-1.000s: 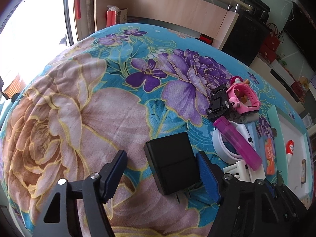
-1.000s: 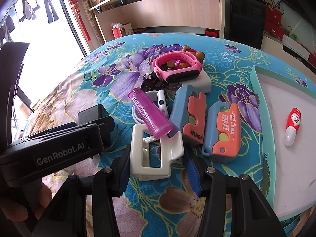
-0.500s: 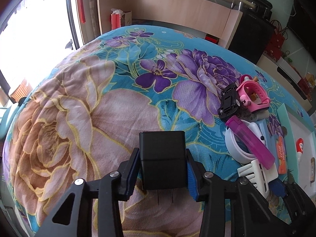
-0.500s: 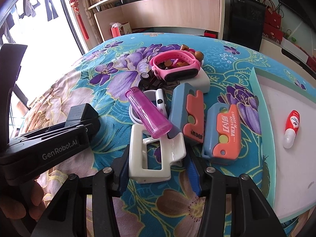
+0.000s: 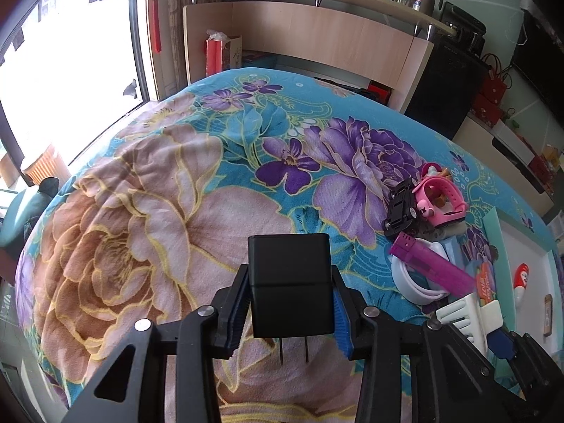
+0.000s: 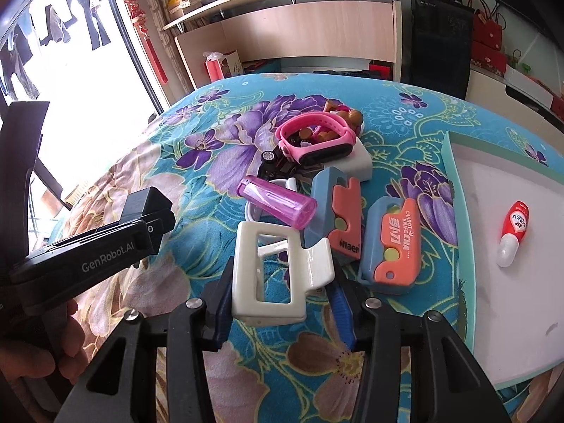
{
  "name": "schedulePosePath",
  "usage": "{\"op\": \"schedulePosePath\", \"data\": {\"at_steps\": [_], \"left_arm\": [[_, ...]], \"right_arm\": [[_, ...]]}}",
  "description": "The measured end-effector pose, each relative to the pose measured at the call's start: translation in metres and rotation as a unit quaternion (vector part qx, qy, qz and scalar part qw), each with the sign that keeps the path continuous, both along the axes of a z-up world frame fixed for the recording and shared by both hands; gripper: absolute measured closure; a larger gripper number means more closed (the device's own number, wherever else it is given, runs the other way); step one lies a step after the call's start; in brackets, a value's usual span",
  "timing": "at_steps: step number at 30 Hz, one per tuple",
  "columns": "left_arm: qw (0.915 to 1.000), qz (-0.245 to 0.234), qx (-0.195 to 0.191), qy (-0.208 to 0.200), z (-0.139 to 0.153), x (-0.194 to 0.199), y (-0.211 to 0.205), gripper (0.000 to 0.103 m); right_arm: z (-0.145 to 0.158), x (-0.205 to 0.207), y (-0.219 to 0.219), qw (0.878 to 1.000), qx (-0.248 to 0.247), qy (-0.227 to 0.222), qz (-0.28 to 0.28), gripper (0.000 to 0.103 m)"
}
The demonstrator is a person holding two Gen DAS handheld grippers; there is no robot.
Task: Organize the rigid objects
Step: 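Carry the white clip with the right tool while the left tool carries the charger over the tray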
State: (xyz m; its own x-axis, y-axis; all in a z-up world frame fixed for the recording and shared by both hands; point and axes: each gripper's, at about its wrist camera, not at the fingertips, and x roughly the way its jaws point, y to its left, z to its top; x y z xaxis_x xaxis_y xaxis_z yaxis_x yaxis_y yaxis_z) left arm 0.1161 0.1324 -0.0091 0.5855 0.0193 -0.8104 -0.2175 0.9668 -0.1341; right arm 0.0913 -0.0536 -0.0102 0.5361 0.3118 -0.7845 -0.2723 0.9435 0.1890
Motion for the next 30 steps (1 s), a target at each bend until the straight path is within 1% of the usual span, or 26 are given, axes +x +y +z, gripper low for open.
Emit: {"op": "schedulePosePath", "data": {"at_steps": [7, 12, 15, 23, 26, 30], "left_arm": [[0.9993, -0.013, 0.01, -0.035, 0.026, -0.005, -0.013, 0.059], [0.9977, -0.049, 0.013, -0.045, 0.035, -0.004, -0.039, 0.059], [0.9959, -0.075, 0.021, -0.047, 0.038, -0.003, -0.059, 0.059], [0.9876, -0.145, 0.042, -0.043, 0.042, 0.0, -0.116, 0.059], [0.9831, -0.172, 0.045, -0.044, 0.045, 0.001, -0.138, 0.059], [0.9753, -0.211, 0.049, -0.043, 0.051, 0.004, -0.17, 0.059]], "right_arm": [[0.029, -0.008, -0.016, 0.999, 0.022, -0.035, -0.013, 0.054], [0.035, -0.004, -0.042, 0.998, 0.024, -0.042, -0.048, 0.054], [0.036, 0.0, -0.064, 0.996, 0.023, -0.041, -0.075, 0.054], [0.038, 0.005, -0.126, 0.988, 0.007, -0.044, -0.145, 0.054], [0.037, 0.007, -0.153, 0.984, -0.005, -0.04, -0.173, 0.054], [0.034, 0.004, -0.193, 0.975, -0.026, -0.035, -0.218, 0.054]]}}
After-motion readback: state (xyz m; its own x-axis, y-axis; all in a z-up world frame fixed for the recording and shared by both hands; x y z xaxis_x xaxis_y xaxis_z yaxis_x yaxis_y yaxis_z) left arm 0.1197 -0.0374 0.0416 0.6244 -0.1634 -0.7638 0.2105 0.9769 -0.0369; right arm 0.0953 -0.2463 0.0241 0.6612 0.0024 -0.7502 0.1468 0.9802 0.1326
